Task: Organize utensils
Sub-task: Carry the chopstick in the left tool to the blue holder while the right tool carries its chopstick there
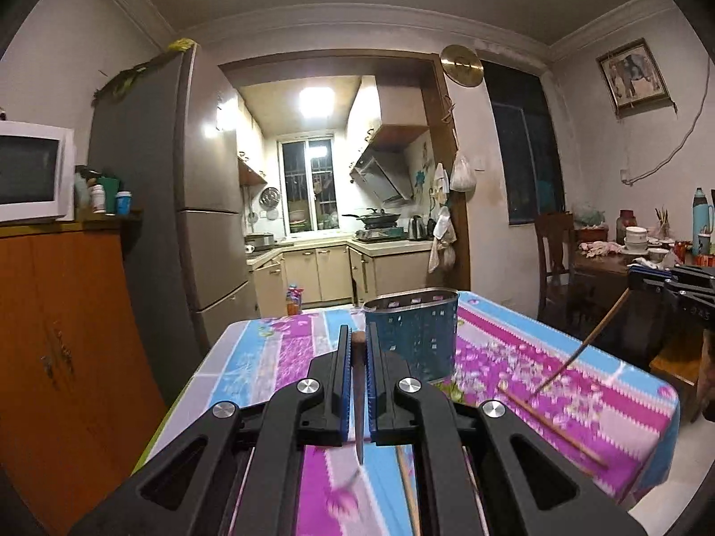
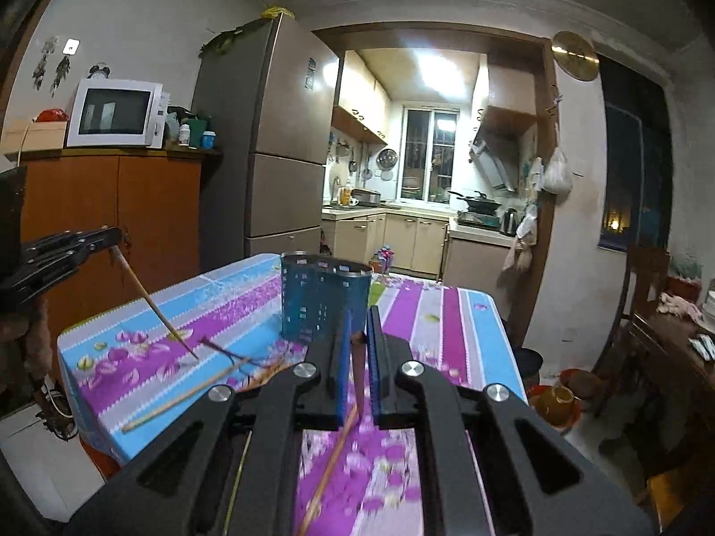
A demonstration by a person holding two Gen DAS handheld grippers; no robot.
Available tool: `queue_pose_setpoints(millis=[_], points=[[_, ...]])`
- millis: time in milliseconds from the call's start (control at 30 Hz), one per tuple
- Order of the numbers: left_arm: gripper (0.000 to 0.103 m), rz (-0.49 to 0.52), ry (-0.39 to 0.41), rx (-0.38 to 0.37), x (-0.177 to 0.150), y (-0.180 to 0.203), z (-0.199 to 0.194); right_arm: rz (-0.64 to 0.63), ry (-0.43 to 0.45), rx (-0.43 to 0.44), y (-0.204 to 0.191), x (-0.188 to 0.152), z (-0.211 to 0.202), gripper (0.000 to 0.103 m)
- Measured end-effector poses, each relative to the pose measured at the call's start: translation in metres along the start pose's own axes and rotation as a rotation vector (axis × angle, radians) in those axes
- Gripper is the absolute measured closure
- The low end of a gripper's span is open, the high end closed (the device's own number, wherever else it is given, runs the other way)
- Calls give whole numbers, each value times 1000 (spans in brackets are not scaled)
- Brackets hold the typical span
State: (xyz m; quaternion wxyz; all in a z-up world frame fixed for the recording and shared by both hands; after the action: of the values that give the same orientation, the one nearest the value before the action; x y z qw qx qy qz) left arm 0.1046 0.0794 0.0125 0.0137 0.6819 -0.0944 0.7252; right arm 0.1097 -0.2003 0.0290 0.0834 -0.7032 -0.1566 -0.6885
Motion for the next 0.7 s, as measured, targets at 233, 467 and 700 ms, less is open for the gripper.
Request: queue_pose_setpoints(millis=[233, 467, 700], points=[[96, 6, -71, -37, 25, 4, 50, 25, -76, 40, 17, 29, 47, 98], [96, -1, -86, -69, 73, 13, 79, 11, -91, 60, 16, 71, 83, 98], [96, -32, -91, -90, 128, 19, 115, 35, -64, 84, 16, 128, 114, 98]])
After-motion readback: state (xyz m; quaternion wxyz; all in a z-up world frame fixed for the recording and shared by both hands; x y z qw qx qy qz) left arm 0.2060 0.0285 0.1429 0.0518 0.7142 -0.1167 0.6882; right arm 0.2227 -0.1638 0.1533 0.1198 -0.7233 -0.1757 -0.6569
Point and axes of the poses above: each gripper's, at about its wrist camera, not at the fingertips, and z roughly the way its jaws point, y to its right, x to its top, the point moved 1 cm from there along z, roughly the way its jaws point, and after that the axes turned 11 degrees about y, right-handed, at the moved point
